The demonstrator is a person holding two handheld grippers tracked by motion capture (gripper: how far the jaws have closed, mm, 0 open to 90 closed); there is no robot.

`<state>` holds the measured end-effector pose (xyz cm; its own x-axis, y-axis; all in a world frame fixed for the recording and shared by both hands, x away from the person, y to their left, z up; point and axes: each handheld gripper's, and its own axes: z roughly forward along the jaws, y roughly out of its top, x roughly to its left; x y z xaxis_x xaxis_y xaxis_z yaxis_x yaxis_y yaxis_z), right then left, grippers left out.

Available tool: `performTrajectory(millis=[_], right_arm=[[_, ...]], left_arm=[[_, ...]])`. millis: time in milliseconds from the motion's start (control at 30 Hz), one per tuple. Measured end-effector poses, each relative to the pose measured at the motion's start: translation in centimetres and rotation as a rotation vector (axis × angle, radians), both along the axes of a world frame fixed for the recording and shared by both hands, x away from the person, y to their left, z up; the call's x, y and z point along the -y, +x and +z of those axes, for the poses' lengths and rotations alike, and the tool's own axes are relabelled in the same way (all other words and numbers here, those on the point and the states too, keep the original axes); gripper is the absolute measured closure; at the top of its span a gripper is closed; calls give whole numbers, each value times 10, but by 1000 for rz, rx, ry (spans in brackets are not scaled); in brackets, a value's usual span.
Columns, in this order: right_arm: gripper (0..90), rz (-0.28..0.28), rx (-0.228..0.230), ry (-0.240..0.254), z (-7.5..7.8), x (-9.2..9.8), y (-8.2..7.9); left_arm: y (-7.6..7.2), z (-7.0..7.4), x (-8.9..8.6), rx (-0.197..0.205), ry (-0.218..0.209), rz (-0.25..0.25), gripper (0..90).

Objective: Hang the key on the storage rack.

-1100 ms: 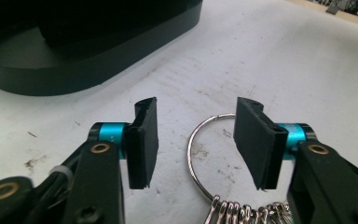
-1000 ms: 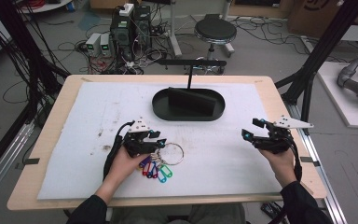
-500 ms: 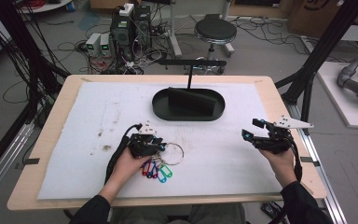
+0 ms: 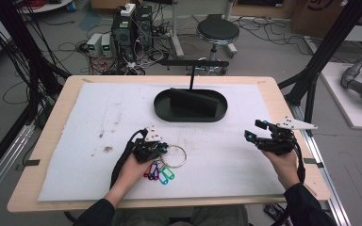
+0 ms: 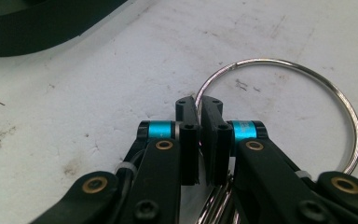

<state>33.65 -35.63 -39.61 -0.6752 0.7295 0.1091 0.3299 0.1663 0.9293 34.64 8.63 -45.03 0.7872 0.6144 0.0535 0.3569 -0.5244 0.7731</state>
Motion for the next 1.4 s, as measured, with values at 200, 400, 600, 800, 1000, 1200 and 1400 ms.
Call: performTrajectory(millis=[200, 400, 600, 800, 1000, 1200, 1400], right_arm=[[283, 3, 0, 6, 1, 0, -1], [283, -5, -2, 38, 2, 3, -1], [283, -7, -2, 46, 2, 4, -1], [283, -8, 0, 50, 2, 5, -2], [283, -9, 1, 53, 3, 6, -2], [283, -6, 4, 48, 2, 4, -1], [283, -2, -2, 49, 2, 3, -1]], left_arm=[[-3, 9, -4, 48, -51, -1, 861], [-8, 23, -7, 130, -71, 13, 863], [-15, 35, -10, 200, -109, 20, 863], [-26, 41, -8, 229, -141, -31, 863], [-38, 45, -6, 235, -165, -94, 862], [-36, 42, -5, 192, -183, -144, 822], [-34, 39, -4, 171, -161, -153, 804]])
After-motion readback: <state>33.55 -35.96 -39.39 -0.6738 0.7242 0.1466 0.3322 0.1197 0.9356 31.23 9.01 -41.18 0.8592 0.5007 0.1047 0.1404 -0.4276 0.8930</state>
